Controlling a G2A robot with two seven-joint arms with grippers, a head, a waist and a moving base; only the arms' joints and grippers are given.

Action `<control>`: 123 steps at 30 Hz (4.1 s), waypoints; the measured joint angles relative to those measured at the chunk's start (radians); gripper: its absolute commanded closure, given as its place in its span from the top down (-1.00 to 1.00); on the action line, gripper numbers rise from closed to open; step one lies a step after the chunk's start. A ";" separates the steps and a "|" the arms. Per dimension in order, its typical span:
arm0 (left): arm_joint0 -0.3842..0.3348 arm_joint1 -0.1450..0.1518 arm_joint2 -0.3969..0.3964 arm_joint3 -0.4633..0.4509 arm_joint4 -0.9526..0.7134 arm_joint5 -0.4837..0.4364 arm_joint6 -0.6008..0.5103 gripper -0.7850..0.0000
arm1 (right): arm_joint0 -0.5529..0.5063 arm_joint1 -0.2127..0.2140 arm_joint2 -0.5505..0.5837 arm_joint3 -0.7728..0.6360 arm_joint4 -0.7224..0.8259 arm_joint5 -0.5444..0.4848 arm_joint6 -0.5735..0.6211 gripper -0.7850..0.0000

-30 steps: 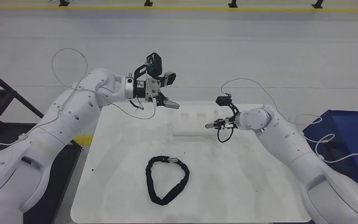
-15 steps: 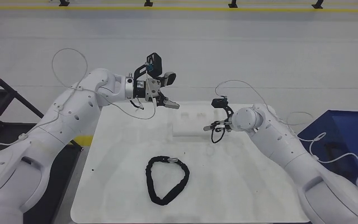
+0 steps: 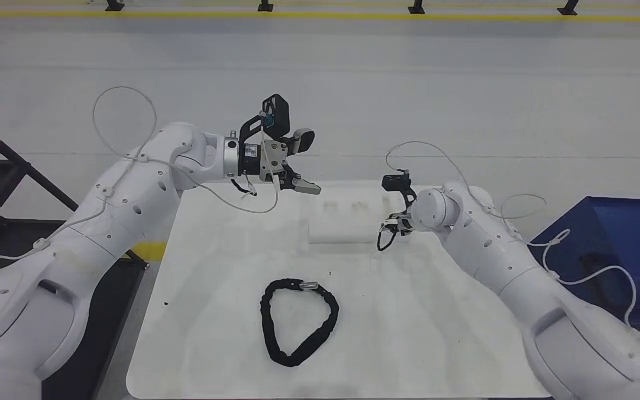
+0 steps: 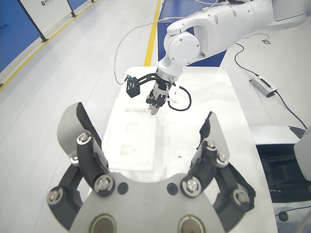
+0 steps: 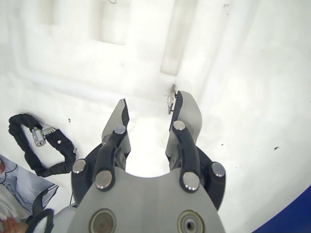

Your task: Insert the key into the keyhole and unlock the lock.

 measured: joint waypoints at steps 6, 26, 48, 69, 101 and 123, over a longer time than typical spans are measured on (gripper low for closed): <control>0.000 0.000 0.000 0.000 0.000 0.000 0.000 1.00 | 0.006 -0.025 -0.002 0.056 -0.001 0.001 0.007 -0.41; 0.000 0.000 0.000 0.000 0.000 0.000 0.000 1.00 | 0.042 -0.114 -0.004 0.266 -0.002 -0.022 -0.026 -1.00; 0.000 0.000 0.000 0.000 0.000 0.000 0.000 1.00 | 0.079 -0.083 0.099 0.177 -0.004 -0.066 0.091 -1.00; 0.000 0.000 0.000 0.000 0.000 0.000 0.000 1.00 | -0.370 0.176 0.594 -0.783 -0.075 -0.021 0.273 -1.00; 0.000 0.000 0.000 0.000 0.000 0.000 0.000 1.00 | -0.664 0.233 0.956 -0.831 0.431 -0.420 0.187 -1.00; 0.242 0.069 -0.041 -0.034 0.224 0.000 0.067 1.00 | -0.664 0.233 0.956 -0.831 0.431 -0.420 0.187 -1.00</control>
